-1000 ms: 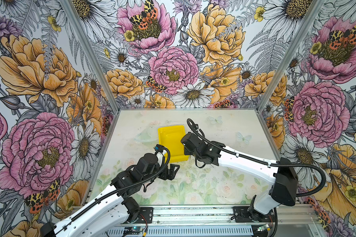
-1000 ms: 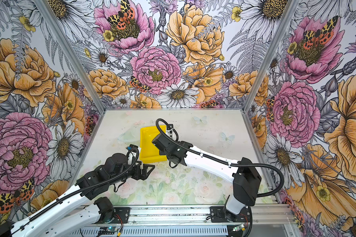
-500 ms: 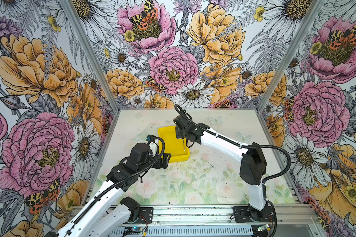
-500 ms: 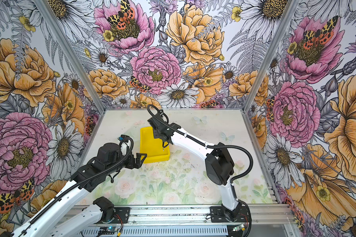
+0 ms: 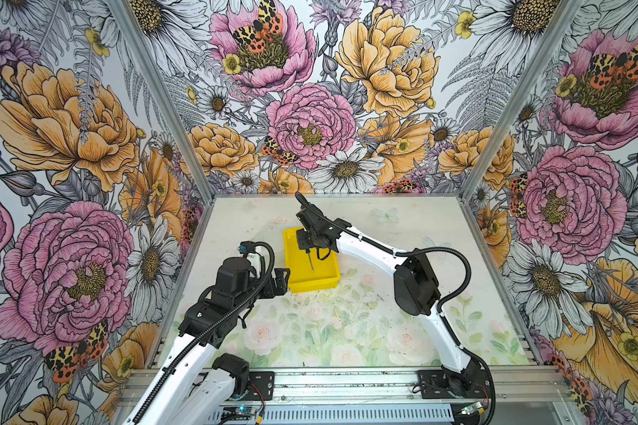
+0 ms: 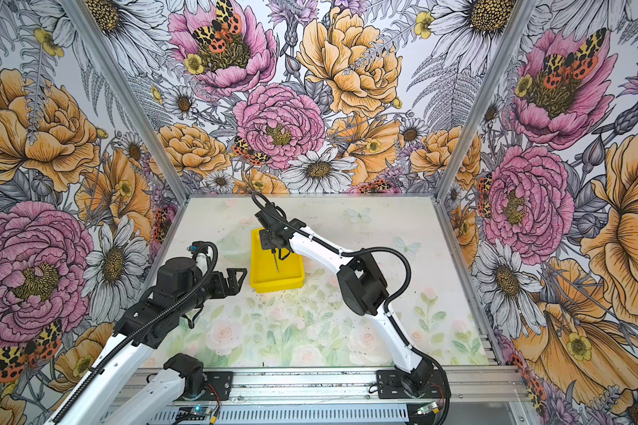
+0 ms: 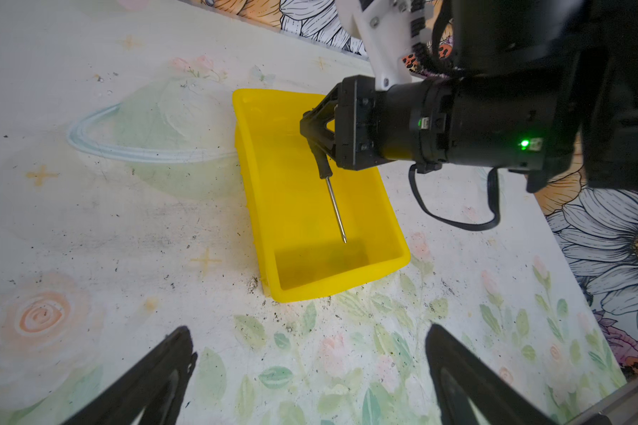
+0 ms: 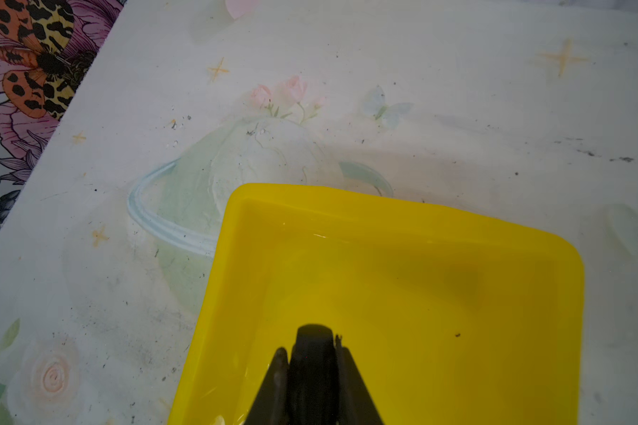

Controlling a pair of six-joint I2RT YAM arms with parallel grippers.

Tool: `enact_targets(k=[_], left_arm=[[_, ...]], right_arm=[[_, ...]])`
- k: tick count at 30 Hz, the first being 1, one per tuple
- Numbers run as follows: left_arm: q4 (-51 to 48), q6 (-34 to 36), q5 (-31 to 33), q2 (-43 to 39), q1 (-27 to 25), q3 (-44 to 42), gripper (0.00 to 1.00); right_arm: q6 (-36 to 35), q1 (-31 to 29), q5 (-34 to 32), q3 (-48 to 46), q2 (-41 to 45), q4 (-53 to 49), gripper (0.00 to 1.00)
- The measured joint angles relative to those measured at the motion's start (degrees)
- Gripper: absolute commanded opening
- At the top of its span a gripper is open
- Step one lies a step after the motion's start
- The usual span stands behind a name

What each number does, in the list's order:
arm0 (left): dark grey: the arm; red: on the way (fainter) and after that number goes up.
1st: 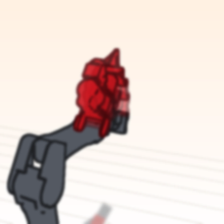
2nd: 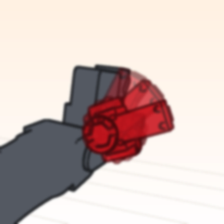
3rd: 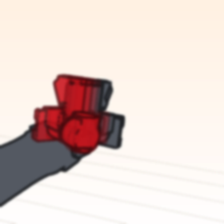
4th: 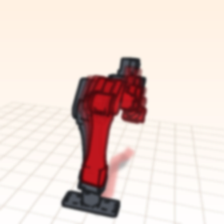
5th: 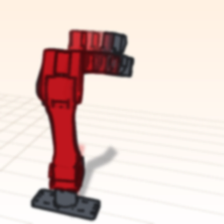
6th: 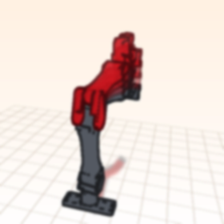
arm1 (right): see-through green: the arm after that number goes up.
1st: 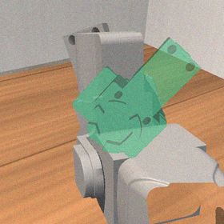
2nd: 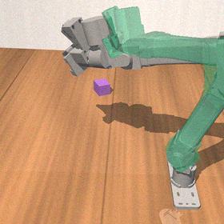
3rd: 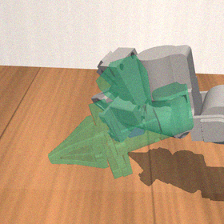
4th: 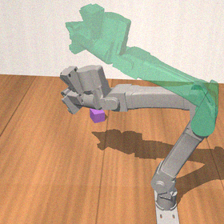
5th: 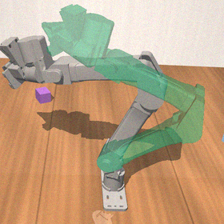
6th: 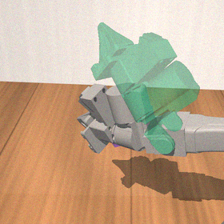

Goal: Put the screwdriver in the bin
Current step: 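Lift the screwdriver with the right gripper and carry it over the yellow bin, then lower the screwdriver into the yellow bin and open the right gripper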

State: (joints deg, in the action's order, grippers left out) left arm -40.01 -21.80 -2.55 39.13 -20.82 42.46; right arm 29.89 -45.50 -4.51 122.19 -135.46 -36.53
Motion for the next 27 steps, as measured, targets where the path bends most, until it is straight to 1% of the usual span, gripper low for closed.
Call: enact_targets(k=[5, 12, 18, 27], left_arm=[[-0.92, -0.35, -0.09, -0.52, 0.09, 0.00, 0.99], [-2.43, -0.76, -0.09, -0.55, 0.11, 0.00, 0.99], [-2.82, -0.76, -0.07, -0.81, 0.11, 0.00, 0.99], [-3.13, -0.76, -0.02, -0.72, 0.04, 0.00, 0.99]], right_arm=[[0.68, 1.05, 1.88, 1.60, -2.71, -0.07, 0.00], [4.94, 1.84, 3.54, 3.63, -7.08, 0.15, 0.00], [7.06, 1.81, 4.46, 6.84, -11.23, 0.39, 0.00], [10.45, 1.64, 5.49, 8.50, -12.20, 1.75, 0.00]])
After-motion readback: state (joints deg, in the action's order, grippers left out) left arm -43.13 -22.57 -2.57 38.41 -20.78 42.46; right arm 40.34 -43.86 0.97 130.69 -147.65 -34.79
